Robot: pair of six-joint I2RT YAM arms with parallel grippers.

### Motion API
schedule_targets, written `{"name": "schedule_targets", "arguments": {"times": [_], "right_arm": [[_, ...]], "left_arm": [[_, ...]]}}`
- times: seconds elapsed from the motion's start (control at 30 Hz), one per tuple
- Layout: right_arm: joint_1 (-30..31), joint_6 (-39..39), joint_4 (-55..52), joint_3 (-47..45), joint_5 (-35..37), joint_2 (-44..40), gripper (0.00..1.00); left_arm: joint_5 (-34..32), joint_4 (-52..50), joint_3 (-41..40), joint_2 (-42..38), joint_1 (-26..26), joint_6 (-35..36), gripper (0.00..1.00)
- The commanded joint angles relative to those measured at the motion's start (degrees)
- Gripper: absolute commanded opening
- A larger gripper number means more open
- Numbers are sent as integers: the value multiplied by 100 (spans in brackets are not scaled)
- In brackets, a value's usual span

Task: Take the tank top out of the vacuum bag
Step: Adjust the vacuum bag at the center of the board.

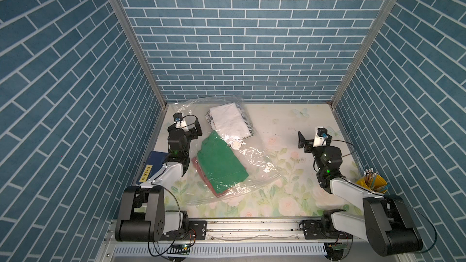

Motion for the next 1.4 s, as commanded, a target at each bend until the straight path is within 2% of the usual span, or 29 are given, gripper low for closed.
{"name": "schedule_targets", "arguments": {"times": [0.0, 0.13, 0.23, 0.33, 0.43, 0.53, 0.67, 0.73, 0.83, 0.87, 0.93, 1.0, 1.03, 1.07, 1.13, 1.37], "right_arm": [[420, 483, -580, 713, -611, 581, 99], [784, 2020, -1252, 1723, -495, 1510, 99], [996, 2600, -2389, 2461, -338, 2080, 100], [1132, 2574, -2401, 2538, -386, 2358, 99], [1132, 2236, -3217, 2975, -654, 2721, 100], [1170, 1863, -3422, 3220, -1504, 3109, 100], [1339, 1552, -3622, 3485, -2022, 3516, 100], [1369, 1491, -3808, 3629, -2294, 3765, 99], [1388, 1477, -3870, 3693, -2396, 3935, 87], [1388, 1482, -3865, 3713, -2432, 3968, 76], [1387, 1485, -3918, 3814, -2503, 4077, 48], [1374, 1491, -3988, 3933, -2403, 4177, 9], [1366, 1533, -3984, 3962, -2286, 4195, 0], [1339, 1582, -3945, 3995, -2191, 4213, 0], [1238, 1636, -3890, 4154, -2140, 4321, 0], [797, 1610, -4434, 5919, -1583, 5324, 0]], "left_arm": [[-179, -1114, 729, 534, 171, -711, 100], [-4, -2033, 1768, 1348, 242, -1185, 100], [250, -2379, 2357, 1956, 246, -1427, 100], [378, -2534, 2730, 2427, 246, -1574, 100], [477, -2677, 3037, 2847, 246, -1689, 100], [530, -2865, 3239, 3173, 237, -1769, 100], [362, -3037, 3230, 3366, 220, -1827, 99], [316, -3034, 3094, 3352, 211, -1921, 96], [284, -2976, 2815, 3234, 185, -2007, 84], [304, -2978, 2725, 3180, 185, -2007, 78], [332, -2967, 2529, 3052, 185, -2037, 58], [287, -2954, 2273, 2841, 185, -2050, 29], [251, -2943, 2152, 2736, 185, -2063, 19], [208, -2941, 2012, 2581, 185, -2062, 8], [132, -2950, 1734, 2282, 185, -2056, 0], [153, -3463, 896, 1374, 132, -2157, 0]]}}
